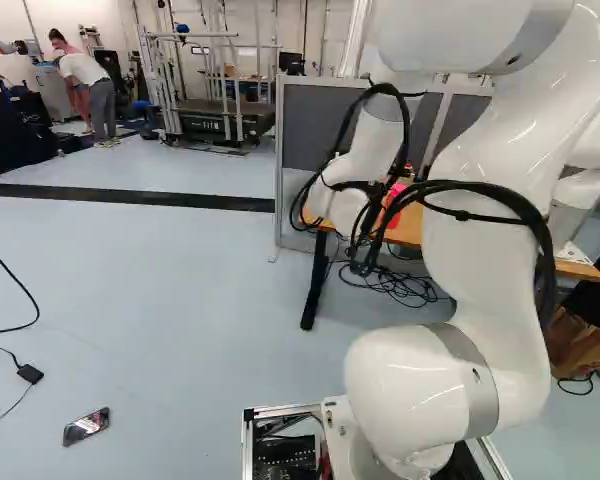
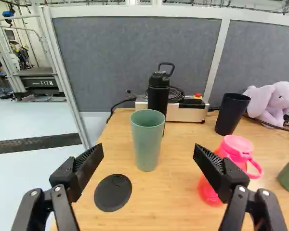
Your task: Place the green cup on the table
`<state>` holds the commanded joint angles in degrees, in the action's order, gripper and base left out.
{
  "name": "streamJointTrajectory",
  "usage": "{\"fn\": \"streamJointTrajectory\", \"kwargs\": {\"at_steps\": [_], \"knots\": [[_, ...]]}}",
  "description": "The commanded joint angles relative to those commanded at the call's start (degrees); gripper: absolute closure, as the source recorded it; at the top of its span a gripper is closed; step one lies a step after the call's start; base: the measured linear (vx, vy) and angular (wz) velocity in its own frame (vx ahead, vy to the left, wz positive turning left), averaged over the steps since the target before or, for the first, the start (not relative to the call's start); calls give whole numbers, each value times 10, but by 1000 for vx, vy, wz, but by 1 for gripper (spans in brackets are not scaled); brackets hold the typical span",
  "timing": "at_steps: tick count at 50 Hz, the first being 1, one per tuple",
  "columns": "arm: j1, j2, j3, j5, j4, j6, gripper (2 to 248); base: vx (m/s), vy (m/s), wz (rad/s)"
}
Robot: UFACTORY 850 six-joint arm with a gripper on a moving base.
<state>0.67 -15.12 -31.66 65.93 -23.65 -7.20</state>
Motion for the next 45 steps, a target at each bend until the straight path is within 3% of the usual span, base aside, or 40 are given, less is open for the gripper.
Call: {"fn": "streamJointTrajectory", "kwargs": {"at_steps": [45], "knots": [[-51, 132, 147, 0, 0, 0, 3, 0, 0, 0]]}}
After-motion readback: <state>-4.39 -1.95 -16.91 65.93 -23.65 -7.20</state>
